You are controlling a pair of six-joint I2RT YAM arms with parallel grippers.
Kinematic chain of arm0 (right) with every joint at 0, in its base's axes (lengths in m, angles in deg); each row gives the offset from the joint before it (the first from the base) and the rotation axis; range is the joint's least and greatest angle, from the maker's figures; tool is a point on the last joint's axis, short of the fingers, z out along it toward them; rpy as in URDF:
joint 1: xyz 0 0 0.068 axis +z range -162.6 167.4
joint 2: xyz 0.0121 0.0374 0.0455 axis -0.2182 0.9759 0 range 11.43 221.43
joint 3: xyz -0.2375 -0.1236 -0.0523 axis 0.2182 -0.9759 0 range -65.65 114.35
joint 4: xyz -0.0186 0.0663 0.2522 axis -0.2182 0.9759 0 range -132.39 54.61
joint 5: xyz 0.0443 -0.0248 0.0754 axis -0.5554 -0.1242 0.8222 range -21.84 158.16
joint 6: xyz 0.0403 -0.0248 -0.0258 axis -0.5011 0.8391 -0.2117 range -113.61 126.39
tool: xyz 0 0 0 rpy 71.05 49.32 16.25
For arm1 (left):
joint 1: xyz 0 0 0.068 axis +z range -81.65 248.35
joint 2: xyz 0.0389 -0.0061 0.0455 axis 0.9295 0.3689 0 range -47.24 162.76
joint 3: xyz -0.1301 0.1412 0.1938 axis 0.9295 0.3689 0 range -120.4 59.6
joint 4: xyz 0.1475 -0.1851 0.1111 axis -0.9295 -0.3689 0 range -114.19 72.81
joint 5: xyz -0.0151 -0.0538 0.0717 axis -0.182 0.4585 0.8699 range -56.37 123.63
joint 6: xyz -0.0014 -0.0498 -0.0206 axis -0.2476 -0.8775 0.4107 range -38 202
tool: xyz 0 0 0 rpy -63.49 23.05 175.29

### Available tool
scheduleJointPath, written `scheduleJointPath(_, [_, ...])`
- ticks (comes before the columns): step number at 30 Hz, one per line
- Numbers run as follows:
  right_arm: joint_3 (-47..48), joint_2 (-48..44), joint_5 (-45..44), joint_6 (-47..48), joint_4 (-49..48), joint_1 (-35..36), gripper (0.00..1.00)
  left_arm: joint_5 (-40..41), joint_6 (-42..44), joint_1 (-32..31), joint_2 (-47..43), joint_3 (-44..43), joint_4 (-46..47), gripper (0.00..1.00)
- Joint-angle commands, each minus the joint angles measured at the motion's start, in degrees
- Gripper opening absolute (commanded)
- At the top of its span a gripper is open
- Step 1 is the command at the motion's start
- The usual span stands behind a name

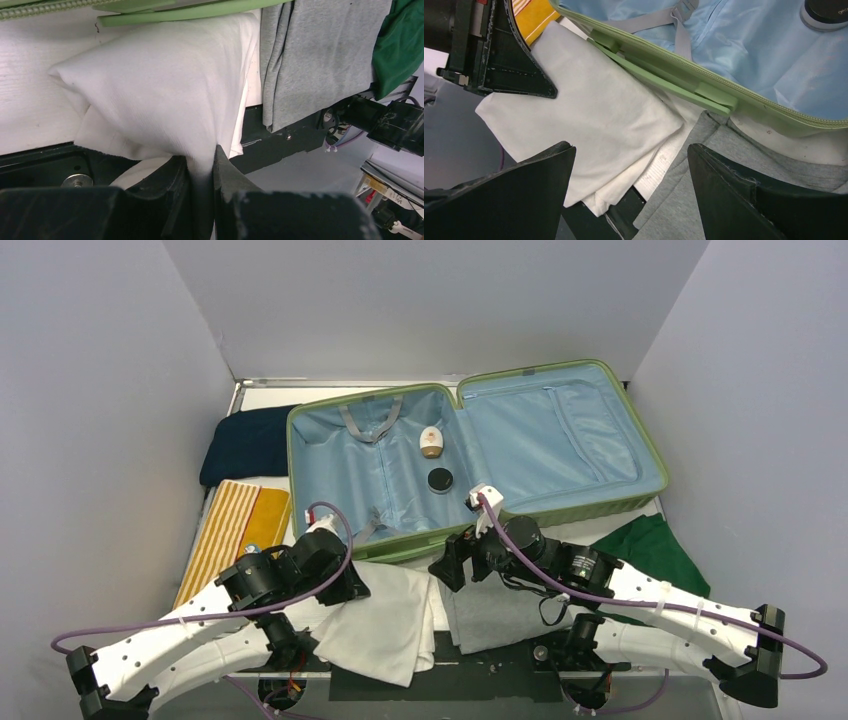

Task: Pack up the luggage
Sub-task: Pick up the clothes from the corner of the board.

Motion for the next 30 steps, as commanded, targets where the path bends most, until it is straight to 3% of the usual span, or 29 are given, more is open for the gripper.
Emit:
scheduleJointPath(1, [1.5, -1.1, 1.1, 1.0, -0.9, 0.4, 0.85, -0.4, 1.9, -0.4, 0.9, -5.0, -0.5, 0.0])
scheduleJointPath(8, [2.2, -2.6, 2.7, 0.9, -3.7, 0.4, 0.85, -2.3, 5.1, -0.4, 4.6, -14.3, 0.5, 0.0])
scheduleJointPath(18, [13.0, -2.8, 8.8, 6.7, -2.7, 0.4, 0.86, -1.6, 11.0, -0.3, 10.6, -31.3, -2.6, 0.0])
scheduleJointPath(23, [17.8, -1.5, 8.5, 8.6, -3.8, 0.4, 0.86, 2.4, 15.9, -0.3, 14.2, -39.8, -4.4, 0.0])
scheduleJointPath(30, [18.7, -1.0, 0.6, 9.4, -7.1, 0.3, 0.86, 13.3, 25.7, -0.2, 19.6, -52.1, -3.1, 0.0])
